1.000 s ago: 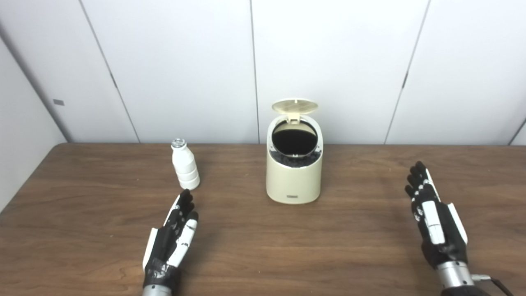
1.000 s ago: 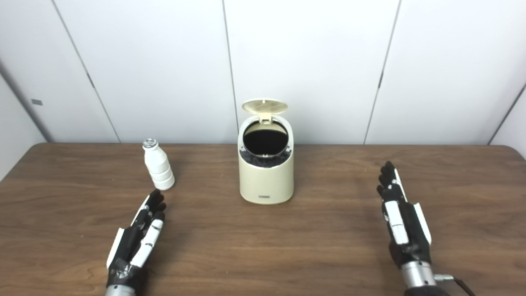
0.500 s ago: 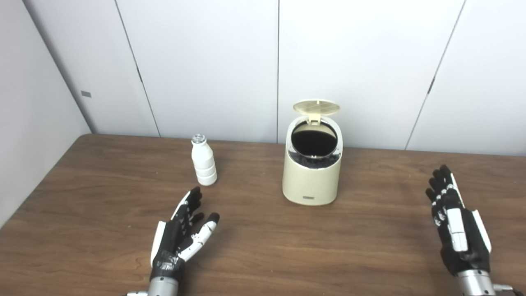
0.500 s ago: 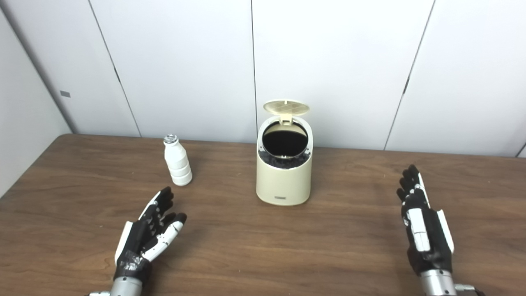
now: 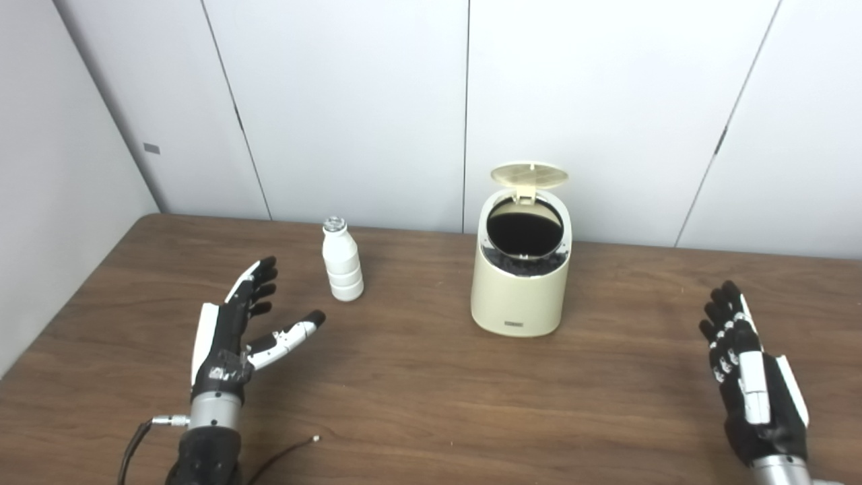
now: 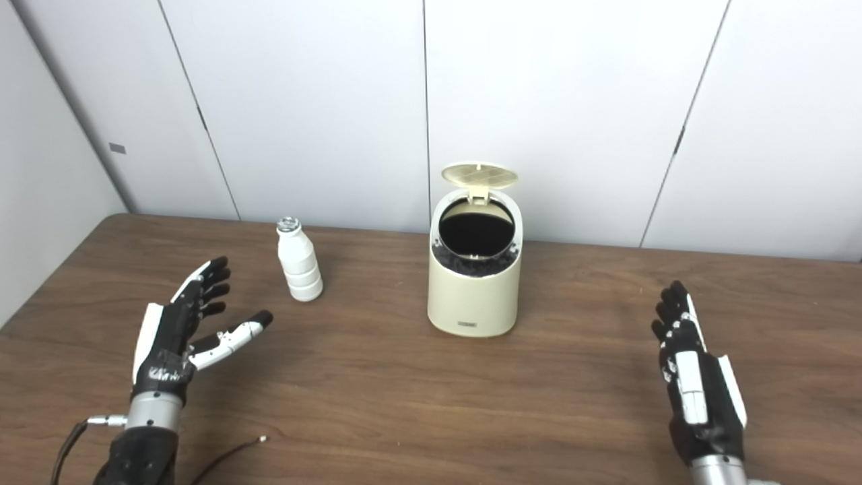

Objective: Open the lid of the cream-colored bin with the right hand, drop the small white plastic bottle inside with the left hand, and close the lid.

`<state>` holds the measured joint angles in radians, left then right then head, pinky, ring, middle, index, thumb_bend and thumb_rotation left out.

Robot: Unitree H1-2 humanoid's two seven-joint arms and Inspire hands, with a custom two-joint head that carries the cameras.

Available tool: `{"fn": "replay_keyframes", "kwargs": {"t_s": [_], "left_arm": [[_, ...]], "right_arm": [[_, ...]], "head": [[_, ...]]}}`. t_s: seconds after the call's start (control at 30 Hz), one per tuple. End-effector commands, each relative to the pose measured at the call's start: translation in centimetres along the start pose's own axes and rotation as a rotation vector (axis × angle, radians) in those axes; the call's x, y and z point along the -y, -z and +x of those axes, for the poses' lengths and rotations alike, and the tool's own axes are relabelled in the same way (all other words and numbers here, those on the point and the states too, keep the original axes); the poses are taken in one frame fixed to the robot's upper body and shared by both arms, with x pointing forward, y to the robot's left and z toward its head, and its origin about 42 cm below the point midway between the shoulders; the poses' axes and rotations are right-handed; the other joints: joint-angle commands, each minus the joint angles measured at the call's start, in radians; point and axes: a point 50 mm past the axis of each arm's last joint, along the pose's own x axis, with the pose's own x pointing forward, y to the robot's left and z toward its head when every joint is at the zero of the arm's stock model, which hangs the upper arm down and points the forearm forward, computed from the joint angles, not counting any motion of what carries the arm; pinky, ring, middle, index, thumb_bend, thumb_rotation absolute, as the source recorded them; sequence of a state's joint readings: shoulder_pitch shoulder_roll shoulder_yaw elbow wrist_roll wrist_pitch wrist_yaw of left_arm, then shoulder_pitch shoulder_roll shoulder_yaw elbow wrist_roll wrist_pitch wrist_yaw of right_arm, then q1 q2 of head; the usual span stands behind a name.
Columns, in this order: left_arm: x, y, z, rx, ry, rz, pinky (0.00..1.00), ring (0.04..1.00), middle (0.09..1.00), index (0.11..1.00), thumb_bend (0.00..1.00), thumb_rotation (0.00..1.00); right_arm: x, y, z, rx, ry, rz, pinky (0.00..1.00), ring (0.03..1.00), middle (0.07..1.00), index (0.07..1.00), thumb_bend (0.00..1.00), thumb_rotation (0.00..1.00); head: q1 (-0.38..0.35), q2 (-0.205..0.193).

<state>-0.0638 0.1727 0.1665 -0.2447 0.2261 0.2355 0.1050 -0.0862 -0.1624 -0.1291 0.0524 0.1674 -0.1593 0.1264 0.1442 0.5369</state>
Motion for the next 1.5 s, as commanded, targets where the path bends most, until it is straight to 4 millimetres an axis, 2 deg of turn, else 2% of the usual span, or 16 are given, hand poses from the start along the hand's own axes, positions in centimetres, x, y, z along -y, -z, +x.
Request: {"fn": "replay_keyframes", "kwargs": {"t_s": [0.0, 0.13, 0.23, 0.33, 0.47, 0.6, 0.7, 0.83, 1.0, 1.1, 1.2, 1.47], "left_arm": [[-0.8, -1.7, 1.6, 0.064, -0.033, 0.024, 0.85, 0.878, 0.889, 0.905, 0.85, 0.13], [-1.2, -1.5, 3.7, 0.064, -0.037, 0.059, 0.85, 0.877, 0.892, 0.908, 0.85, 0.11], [-1.4, -1.6, 5.5, 0.062, 0.016, 0.100, 0.86, 0.899, 0.901, 0.919, 0.84, 0.15], [-1.4, -1.9, 7.1, 0.067, 0.079, 0.128, 0.88, 0.909, 0.903, 0.923, 0.86, 0.14], [-1.3, -2.2, 8.8, 0.057, 0.109, 0.163, 0.90, 0.917, 0.904, 0.910, 0.91, 0.12], [-1.2, -2.8, 10.1, 0.047, 0.125, 0.233, 0.89, 0.909, 0.899, 0.894, 0.91, 0.13], [-1.0, -3.0, 10.7, 0.044, 0.144, 0.271, 0.90, 0.915, 0.896, 0.887, 0.90, 0.12], [-0.3, -3.0, 11.5, 0.052, 0.170, 0.313, 0.85, 0.889, 0.883, 0.868, 0.90, 0.11], [0.4, -3.2, 11.9, 0.067, 0.184, 0.333, 0.84, 0.880, 0.871, 0.868, 0.89, 0.11], [0.4, -3.5, 12.5, 0.083, 0.191, 0.375, 0.82, 0.859, 0.854, 0.861, 0.89, 0.12], [0.3, -3.6, 12.9, 0.095, 0.191, 0.404, 0.81, 0.840, 0.830, 0.842, 0.89, 0.12], [0.1, -3.8, 13.7, 0.091, 0.214, 0.385, 0.78, 0.819, 0.811, 0.821, 0.86, 0.14]], "right_arm": [[-0.2, 0.9, -1.1, -0.031, 0.008, 0.024, 1.00, 1.000, 1.000, 1.000, 0.61, 0.95], [-0.2, 0.8, -1.1, -0.037, 0.007, 0.006, 1.00, 1.000, 1.000, 1.000, 0.61, 0.94], [0.0, 0.9, -1.1, -0.040, 0.010, -0.006, 1.00, 1.000, 1.000, 1.000, 0.65, 0.93], [0.1, 0.9, -1.1, -0.049, 0.013, -0.012, 1.00, 1.000, 1.000, 1.000, 0.64, 0.91], [0.3, 0.8, -1.0, -0.063, 0.007, -0.029, 1.00, 1.000, 1.000, 1.000, 0.65, 0.89], [0.4, 0.7, -1.1, -0.071, 0.003, -0.030, 1.00, 1.000, 1.000, 1.000, 0.66, 0.87], [0.5, 0.7, -1.1, -0.076, 0.001, -0.048, 1.00, 1.000, 0.999, 1.000, 0.66, 0.87], [0.5, 0.7, -1.1, -0.074, -0.008, -0.083, 1.00, 1.000, 0.989, 1.000, 0.66, 0.90], [0.5, 0.5, -1.1, -0.080, -0.012, -0.091, 1.00, 1.000, 0.988, 1.000, 0.63, 0.91], [0.4, 0.4, -1.1, -0.081, -0.013, -0.111, 1.00, 1.000, 0.985, 1.000, 0.67, 0.92], [0.3, 0.4, -1.1, -0.082, -0.011, -0.117, 1.00, 1.000, 0.982, 1.000, 0.63, 0.93], [-0.1, 0.4, -1.1, -0.081, -0.010, -0.120, 1.00, 1.000, 0.978, 1.000, 0.65, 0.95]], "head": [[-0.005, 0.002], [-0.014, 0.001], [-0.013, 0.002], [-0.015, 0.005], [-0.015, 0.008], [-0.018, 0.013], [-0.024, 0.016], [-0.023, 0.020], [-0.025, 0.023], [-0.024, 0.026], [-0.023, 0.026], [-0.028, 0.026]]}}
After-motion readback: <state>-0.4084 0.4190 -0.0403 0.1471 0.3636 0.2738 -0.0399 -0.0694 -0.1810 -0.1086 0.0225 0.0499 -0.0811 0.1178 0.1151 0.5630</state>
